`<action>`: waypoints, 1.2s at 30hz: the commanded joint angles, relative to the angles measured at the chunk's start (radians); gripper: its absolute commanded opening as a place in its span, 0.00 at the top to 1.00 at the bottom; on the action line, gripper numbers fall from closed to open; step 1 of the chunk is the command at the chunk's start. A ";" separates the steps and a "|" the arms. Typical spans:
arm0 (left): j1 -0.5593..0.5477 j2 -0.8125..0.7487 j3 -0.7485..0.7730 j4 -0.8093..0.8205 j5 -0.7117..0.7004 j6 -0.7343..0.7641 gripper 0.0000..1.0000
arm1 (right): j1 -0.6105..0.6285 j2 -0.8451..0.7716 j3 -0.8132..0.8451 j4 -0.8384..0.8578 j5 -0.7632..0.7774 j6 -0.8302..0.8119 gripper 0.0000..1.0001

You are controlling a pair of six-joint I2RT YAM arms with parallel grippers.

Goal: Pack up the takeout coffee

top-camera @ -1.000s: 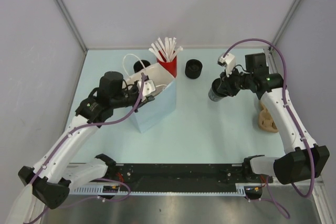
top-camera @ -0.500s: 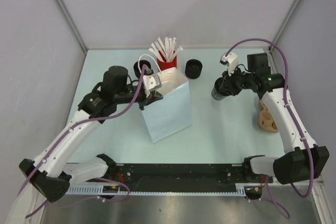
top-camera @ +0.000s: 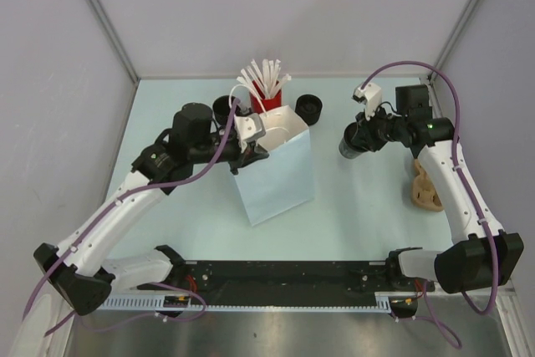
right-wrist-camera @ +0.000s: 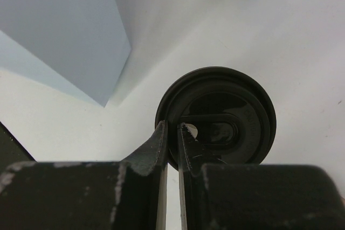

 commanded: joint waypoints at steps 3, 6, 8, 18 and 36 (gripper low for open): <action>-0.023 -0.002 -0.016 0.062 0.036 -0.036 0.91 | -0.004 -0.026 -0.001 0.034 0.007 0.013 1.00; -0.032 0.001 -0.021 0.065 0.032 -0.036 0.92 | -0.004 -0.026 0.000 0.036 0.007 0.013 1.00; -0.038 0.000 -0.022 0.071 0.021 -0.038 0.94 | -0.006 -0.026 -0.001 0.036 0.009 0.013 1.00; -0.047 0.001 -0.022 0.053 0.084 -0.033 0.44 | -0.006 -0.026 -0.001 0.039 0.012 0.013 1.00; -0.031 -0.057 0.200 -0.079 -0.038 0.061 0.01 | -0.002 -0.014 0.257 -0.041 0.049 0.053 1.00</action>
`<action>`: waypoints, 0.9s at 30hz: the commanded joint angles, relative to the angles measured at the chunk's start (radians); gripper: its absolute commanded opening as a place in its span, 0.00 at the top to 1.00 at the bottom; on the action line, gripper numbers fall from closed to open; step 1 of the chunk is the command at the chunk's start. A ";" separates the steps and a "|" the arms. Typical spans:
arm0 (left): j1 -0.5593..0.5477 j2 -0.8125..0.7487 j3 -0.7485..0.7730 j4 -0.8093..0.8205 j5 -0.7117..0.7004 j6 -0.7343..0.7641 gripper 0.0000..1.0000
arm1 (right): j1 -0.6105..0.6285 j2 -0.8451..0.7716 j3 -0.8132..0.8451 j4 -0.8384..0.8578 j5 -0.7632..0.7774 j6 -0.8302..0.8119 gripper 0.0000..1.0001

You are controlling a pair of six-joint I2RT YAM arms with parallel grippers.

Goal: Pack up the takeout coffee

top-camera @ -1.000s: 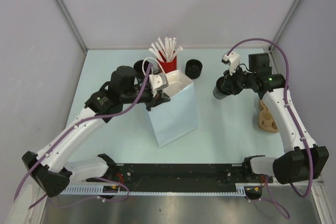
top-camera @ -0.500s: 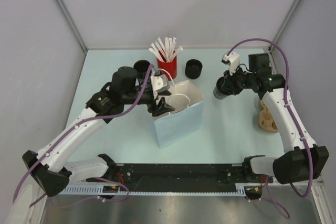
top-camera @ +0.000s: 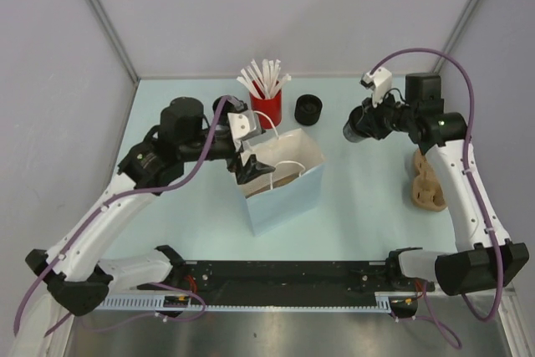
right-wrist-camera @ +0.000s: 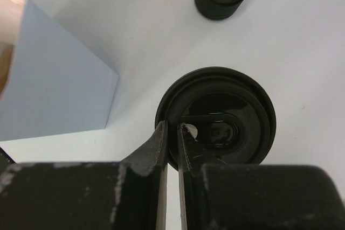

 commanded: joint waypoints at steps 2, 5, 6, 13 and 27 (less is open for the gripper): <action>0.016 -0.061 0.131 -0.025 -0.120 0.073 0.01 | 0.001 0.017 0.251 -0.081 -0.003 0.012 1.00; 0.035 -0.058 0.156 -0.018 -0.217 0.099 0.01 | 0.026 0.043 0.402 -0.139 -0.040 0.023 1.00; 0.046 -0.056 0.153 -0.011 -0.250 0.111 0.01 | 0.040 0.061 0.476 -0.160 -0.054 0.031 1.00; 0.107 -0.034 0.061 0.034 -0.283 0.086 0.01 | 0.252 0.147 0.673 -0.231 -0.085 0.098 1.00; 0.210 -0.001 0.001 0.128 -0.235 0.001 0.01 | 0.497 0.203 0.636 -0.271 -0.167 0.144 1.00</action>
